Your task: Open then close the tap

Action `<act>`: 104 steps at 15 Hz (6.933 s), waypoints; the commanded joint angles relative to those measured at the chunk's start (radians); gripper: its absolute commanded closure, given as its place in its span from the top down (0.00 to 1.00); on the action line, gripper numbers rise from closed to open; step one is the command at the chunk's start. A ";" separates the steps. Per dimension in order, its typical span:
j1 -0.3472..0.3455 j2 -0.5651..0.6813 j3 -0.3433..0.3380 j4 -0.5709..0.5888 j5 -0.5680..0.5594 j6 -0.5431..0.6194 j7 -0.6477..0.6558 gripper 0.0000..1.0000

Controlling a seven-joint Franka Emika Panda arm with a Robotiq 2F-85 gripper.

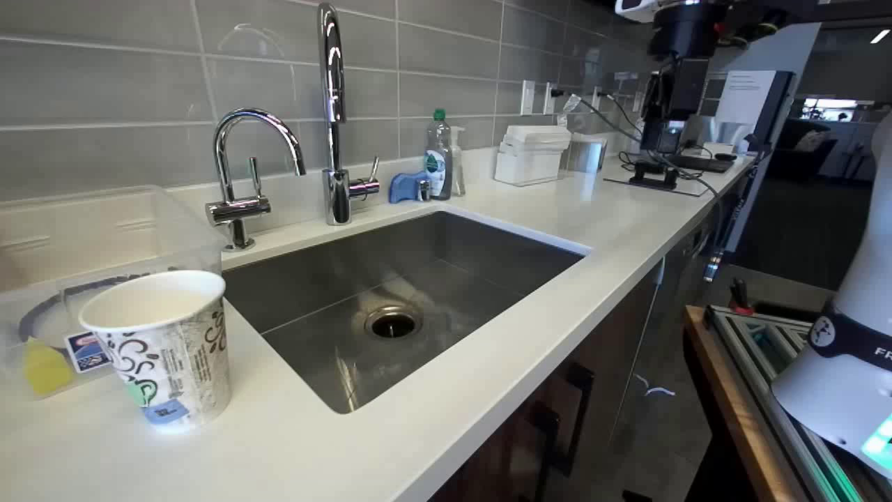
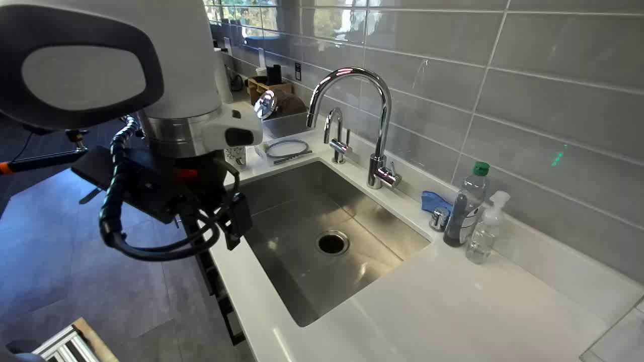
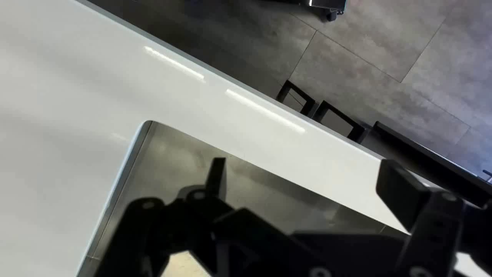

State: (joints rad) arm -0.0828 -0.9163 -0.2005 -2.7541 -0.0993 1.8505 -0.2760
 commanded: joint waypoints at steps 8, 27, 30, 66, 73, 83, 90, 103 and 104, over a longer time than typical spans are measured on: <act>0.014 0.038 0.025 0.003 0.036 0.050 0.062 1.00; -0.031 0.644 0.163 0.346 0.049 0.879 0.341 1.00; -0.024 0.632 0.167 0.341 0.050 0.879 0.341 1.00; -0.129 1.360 0.160 0.916 -0.476 1.299 0.682 1.00; -0.173 1.360 0.214 0.916 -0.476 1.310 0.608 1.00; -0.444 1.399 0.565 0.944 -0.398 1.203 0.264 1.00; -0.499 1.408 0.604 0.997 -0.419 1.103 0.154 1.00; -0.125 1.428 0.149 1.048 -0.267 1.088 0.000 1.00; -0.117 1.429 0.138 1.049 -0.266 1.081 0.000 1.00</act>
State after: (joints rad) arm -0.2418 0.4944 -0.0164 -1.7302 -0.3917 2.9633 -0.2500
